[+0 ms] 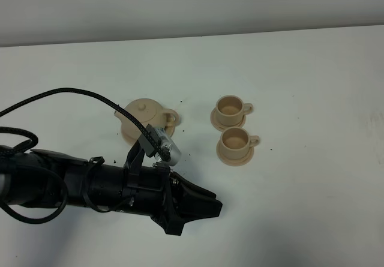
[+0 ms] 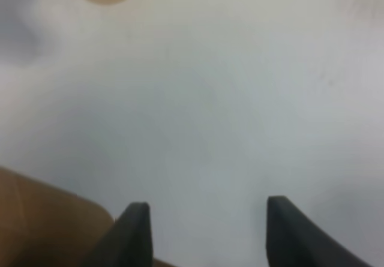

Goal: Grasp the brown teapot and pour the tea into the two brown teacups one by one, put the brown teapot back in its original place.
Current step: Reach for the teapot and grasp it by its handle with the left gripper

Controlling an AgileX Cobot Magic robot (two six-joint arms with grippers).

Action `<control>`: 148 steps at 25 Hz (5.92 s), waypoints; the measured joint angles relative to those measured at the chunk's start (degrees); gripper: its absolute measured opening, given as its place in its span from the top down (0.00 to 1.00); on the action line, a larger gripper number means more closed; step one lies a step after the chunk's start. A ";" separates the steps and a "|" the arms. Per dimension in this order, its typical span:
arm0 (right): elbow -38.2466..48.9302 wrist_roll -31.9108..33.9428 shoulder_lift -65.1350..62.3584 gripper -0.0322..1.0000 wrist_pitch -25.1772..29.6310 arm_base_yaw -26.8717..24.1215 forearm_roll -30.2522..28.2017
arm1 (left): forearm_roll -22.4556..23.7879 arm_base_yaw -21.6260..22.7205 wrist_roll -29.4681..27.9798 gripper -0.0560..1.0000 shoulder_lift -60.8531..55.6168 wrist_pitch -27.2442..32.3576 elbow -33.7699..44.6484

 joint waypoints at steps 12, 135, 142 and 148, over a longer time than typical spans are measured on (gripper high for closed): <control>0.13 -2.81 -7.31 0.53 0.33 0.00 0.84 | -0.04 0.00 0.11 0.66 0.00 0.05 0.00; 0.19 -2.67 -14.07 0.53 0.47 -18.79 2.79 | 84.56 -0.60 -61.58 0.56 29.62 12.66 -64.41; 0.19 -2.67 -14.07 0.53 0.47 -18.79 2.79 | 85.39 -0.65 -60.24 0.56 29.62 15.85 -64.41; 0.19 -2.67 -14.07 0.53 0.47 -18.79 2.79 | 87.80 -0.66 -59.90 0.56 29.62 19.17 -64.41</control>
